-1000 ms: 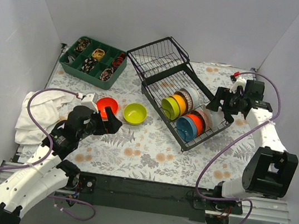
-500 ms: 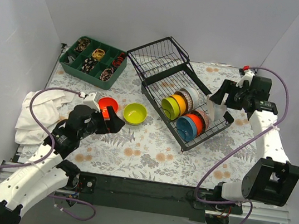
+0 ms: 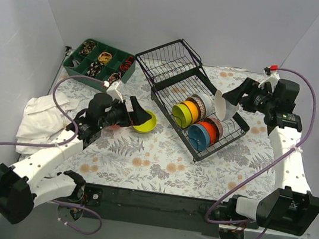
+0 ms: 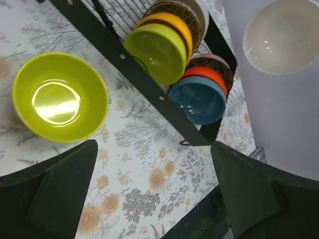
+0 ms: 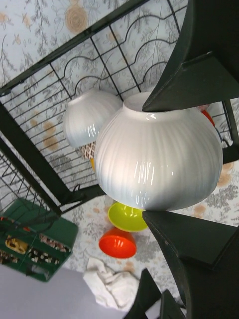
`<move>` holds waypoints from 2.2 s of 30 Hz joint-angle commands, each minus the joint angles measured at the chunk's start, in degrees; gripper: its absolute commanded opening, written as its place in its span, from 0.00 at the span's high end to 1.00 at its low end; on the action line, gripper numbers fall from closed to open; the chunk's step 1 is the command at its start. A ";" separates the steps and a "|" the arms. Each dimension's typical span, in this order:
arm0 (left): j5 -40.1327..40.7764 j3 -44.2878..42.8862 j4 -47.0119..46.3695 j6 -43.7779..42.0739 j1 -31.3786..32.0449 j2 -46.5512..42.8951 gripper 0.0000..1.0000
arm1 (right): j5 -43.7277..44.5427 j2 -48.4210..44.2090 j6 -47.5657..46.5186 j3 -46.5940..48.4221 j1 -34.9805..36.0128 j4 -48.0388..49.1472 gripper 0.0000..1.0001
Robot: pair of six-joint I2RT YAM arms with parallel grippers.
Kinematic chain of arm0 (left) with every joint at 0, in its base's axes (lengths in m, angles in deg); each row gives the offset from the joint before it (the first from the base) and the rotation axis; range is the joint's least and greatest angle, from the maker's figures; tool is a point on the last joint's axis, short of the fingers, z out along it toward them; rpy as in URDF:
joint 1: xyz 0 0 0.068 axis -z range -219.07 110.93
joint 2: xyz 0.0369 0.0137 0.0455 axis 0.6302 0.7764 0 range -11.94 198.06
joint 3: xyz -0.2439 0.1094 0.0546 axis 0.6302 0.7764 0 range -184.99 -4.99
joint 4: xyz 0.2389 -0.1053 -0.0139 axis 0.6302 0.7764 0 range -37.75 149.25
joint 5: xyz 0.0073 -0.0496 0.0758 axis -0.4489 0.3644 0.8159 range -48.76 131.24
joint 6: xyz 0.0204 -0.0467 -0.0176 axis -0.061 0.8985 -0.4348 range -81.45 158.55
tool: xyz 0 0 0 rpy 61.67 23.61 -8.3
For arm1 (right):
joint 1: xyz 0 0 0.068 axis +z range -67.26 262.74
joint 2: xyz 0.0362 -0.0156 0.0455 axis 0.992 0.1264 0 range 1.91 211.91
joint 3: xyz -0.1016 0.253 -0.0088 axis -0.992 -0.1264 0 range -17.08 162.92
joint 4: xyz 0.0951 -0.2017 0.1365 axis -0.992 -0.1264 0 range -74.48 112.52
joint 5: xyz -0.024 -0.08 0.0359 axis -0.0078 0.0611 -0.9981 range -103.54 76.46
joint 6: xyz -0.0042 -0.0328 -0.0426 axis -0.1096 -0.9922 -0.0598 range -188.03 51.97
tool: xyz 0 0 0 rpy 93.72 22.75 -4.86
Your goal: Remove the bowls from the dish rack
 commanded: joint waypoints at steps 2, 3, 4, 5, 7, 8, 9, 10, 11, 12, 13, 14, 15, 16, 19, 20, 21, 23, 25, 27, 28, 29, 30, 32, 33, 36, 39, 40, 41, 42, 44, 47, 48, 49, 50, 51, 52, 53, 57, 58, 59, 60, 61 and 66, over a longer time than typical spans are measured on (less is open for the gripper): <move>-6.40 -5.16 -12.55 4.48 1.81 8.67 0.02 | -9.50 -5.27 11.40 -3.94 0.52 12.33 0.99; -6.32 -7.25 -13.17 4.57 2.70 10.18 0.02 | -10.21 -6.14 12.46 -4.82 0.70 13.14 0.99; -6.14 -8.32 -14.13 4.13 3.75 11.59 0.02 | -11.34 -6.59 13.43 -6.40 1.22 14.01 0.99; -5.27 -9.63 -14.49 4.04 5.76 14.56 0.02 | -12.05 -7.02 15.79 -7.11 1.49 15.76 0.99; -4.82 -12.27 -16.76 4.57 7.36 17.21 0.02 | -13.98 -8.08 18.17 -9.30 2.54 17.79 0.99; -4.74 -12.72 -18.00 6.22 8.32 18.27 0.02 | -14.51 -8.43 20.28 -9.92 2.89 18.93 0.99; -4.30 -13.07 -19.05 6.85 8.77 20.37 0.02 | -14.87 -9.13 21.51 -10.71 2.90 20.95 0.99; -3.95 -14.12 -20.89 7.55 9.29 21.35 0.02 | -15.48 -9.40 22.66 -11.33 4.46 21.31 0.99; -3.25 -14.65 -21.52 8.43 9.99 22.23 0.02 | -16.10 -9.75 25.19 -12.81 4.74 24.97 0.99; -2.98 -15.35 -22.65 8.61 10.35 24.24 0.03 | -16.62 -10.19 26.26 -13.61 5.09 25.97 0.99; -2.98 -16.75 -23.01 8.61 10.87 25.13 0.03 | -17.24 -10.45 27.23 -14.23 5.96 27.11 0.99; -2.89 -17.64 -23.10 8.26 11.66 26.36 0.04 | -17.42 -10.72 28.20 -15.45 6.41 27.99 0.99; -2.80 -18.43 -23.11 8.17 11.93 28.20 0.04 | -17.51 -11.16 29.34 -15.99 7.19 29.30 0.99; -3.06 -19.57 -23.19 8.26 12.28 29.17 0.04 | -17.51 -11.33 30.05 -16.60 7.46 29.75 0.99; -2.54 -20.37 -23.46 8.44 13.69 31.73 0.08 | -17.68 -11.86 31.81 -18.19 8.78 31.51 0.99; -2.28 -20.37 -23.54 8.44 14.39 32.17 0.10 | -17.86 -12.21 32.25 -18.45 8.87 31.95 0.99; -1.49 -20.37 -23.55 8.44 14.74 32.52 0.13 | -17.95 -12.21 32.77 -19.24 9.39 32.47 0.99; -1.31 -20.02 -23.63 8.61 15.53 33.49 0.18 | -18.39 -12.30 34.09 -19.77 9.75 33.80 0.99; -1.31 -19.76 -23.98 8.61 16.23 34.10 0.30 | -18.65 -12.30 35.06 -20.30 10.28 34.93 0.99; -1.04 -19.06 -24.25 8.70 16.59 34.10 0.45 | -18.82 -12.04 35.41 -20.47 10.89 35.38 0.99; -0.78 -18.79 -24.42 8.61 16.68 33.93 0.62 | -19.00 -11.95 35.50 -20.74 10.98 35.64 0.99; -0.43 -18.53 -24.34 8.61 16.85 33.41 0.70 | -19.09 -11.86 35.68 -20.83 11.07 35.91 0.99; -0.08 -17.83 -24.25 8.53 16.86 32.88 0.78 | -19.09 -11.86 35.85 -21.00 11.24 36.08 0.99; 1.41 -17.39 -23.64 8.44 16.86 31.39 0.95 | -19.09 -11.86 35.68 -21.53 11.33 36.17 0.95; 1.85 -17.21 -22.68 8.18 16.86 30.77 0.99 | -19.18 -11.95 35.76 -21.70 11.51 36.17 0.91; 3.70 -16.24 -20.22 7.38 16.77 28.14 1.00 | -19.35 -12.39 35.07 -22.76 11.51 36.00 0.68; 6.58 -14.92 -16.36 6.59 16.86 25.67 1.00 | -19.53 -13.09 33.14 -23.90 11.51 35.56 0.43; 7.65 -14.57 -14.77 6.42 16.77 23.66 1.00 | -19.18 -13.27 32.26 -23.99 11.42 35.12 0.38; 8.88 -14.14 -13.02 6.33 16.85 22.77 1.00 | -19.00 -13.53 31.38 -23.99 11.42 34.25 0.34; 11.32 -13.78 -9.26 5.89 16.86 21.63 1.00 | -18.92 -13.71 30.15 -23.73 11.51 33.37 0.28; 14.75 -12.99 -4.67 5.62 16.86 18.21 1.00 | -17.78 -13.71 25.94 -22.94 11.51 29.24 0.24; 20.21 -12.81 6.22 6.24 16.51 14.26 1.00 | -14.97 -13.71 19.43 -20.75 11.42 22.48 0.20; 21.36 -13.42 12.86 6.59 16.42 13.54 1.00 | -14.09 -13.71 18.03 -19.78 11.42 20.37 0.18; 23.63 -13.43 15.97 7.55 16.42 12.67 1.00 | -12.25 -13.80 16.62 -19.51 11.42 19.13 0.18; 24.61 -13.43 18.96 8.25 16.33 11.09 1.00 | -11.19 -13.88 14.52 -19.25 11.33 16.77 0.17; 25.75 -13.17 25.35 9.22 16.24 10.29 1.00 | -10.31 -13.88 13.37 -18.90 11.33 15.70 0.16; 26.37 -12.90 28.28 10.27 16.07 9.59 1.00 | -8.39 -13.88 12.40 -18.46 11.25 14.74 0.16; 27.25 -12.55 30.83 11.85 15.80 8.97 1.00 | -7.41 -13.97 10.56 -18.19 11.25 12.55 0.15; 26.99 -10.09 41.29 14.41 14.84 7.47 1.00 | -3.10 -14.32 7.04 -17.49 11.33 8.85 0.12; 26.73 -9.13 42.45 14.67 14.22 7.82 1.00 | -1.44 -14.41 6.50 -17.40 11.33 8.32 0.12; 26.29 -8.77 43.07 14.68 14.04 8.26 1.00 | -0.64 -14.59 6.15 -17.31 11.25 7.88 0.11; 25.51 -8.51 44.21 14.50 13.78 9.39 1.00 | 0.24 -14.67 5.36 -17.31 11.25 7.26 0.11; 25.41 -8.24 44.65 14.41 13.61 9.93 1.00 | 1.46 -14.76 5.09 -17.22 11.16 6.99 0.11; 25.94 -7.28 46.41 12.84 12.29 12.57 1.00 | 3.06 -15.03 3.69 -17.40 11.16 5.94 0.10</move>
